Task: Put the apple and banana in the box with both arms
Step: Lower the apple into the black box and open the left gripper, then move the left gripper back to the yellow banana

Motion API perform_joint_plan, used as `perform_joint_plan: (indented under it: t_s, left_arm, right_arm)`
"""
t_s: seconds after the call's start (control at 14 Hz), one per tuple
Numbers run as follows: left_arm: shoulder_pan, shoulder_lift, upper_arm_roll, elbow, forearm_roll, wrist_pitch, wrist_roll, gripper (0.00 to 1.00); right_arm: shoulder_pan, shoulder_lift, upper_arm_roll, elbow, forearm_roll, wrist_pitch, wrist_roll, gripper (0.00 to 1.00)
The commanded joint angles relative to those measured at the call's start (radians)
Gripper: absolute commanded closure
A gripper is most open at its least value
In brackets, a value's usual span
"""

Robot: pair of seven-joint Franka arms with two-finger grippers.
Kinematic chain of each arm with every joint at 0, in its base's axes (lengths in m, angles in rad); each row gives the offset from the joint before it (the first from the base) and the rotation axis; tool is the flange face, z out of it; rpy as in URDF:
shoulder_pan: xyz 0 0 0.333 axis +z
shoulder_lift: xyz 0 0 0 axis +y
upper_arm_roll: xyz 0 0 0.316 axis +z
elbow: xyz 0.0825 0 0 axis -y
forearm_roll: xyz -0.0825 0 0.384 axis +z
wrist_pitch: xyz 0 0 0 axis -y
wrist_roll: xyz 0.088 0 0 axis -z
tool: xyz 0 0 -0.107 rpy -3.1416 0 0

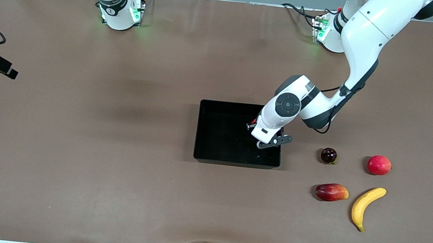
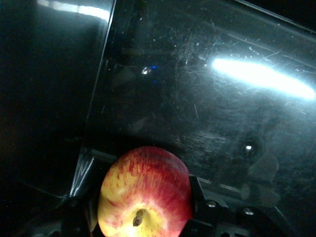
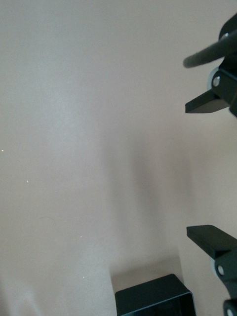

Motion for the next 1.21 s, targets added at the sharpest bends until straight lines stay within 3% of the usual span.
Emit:
perform_joint_plan:
  t_s: [0.0, 0.36, 0.57, 1.14]
  left_arm:
    - [-0.005, -0.01, 0.002, 0.022, 0.028, 0.005, -0.034, 0.0]
    - [0.041, -0.194, -0.005, 0.115, 0.012, -0.188, -0.021, 0.0]
    - [0.092, -0.189, -0.004, 0.268, 0.013, -0.355, 0.082, 0.0]
    - [0.431, -0.108, 0.002, 0.275, 0.056, -0.327, 0.746, 0.0]
  right_arm:
    - [-0.008, -0.183, 0.028, -0.267, -0.045, 0.123, -0.019, 0.0]
    - [-0.01, -0.174, 0.046, -0.237, -0.112, 0.123, -0.131, 0.0]
    - [-0.016, -0.157, 0.045, -0.208, -0.112, 0.12, -0.13, 0.0]
    - [-0.018, -0.156, 0.042, -0.203, -0.118, 0.119, -0.131, 0.0]
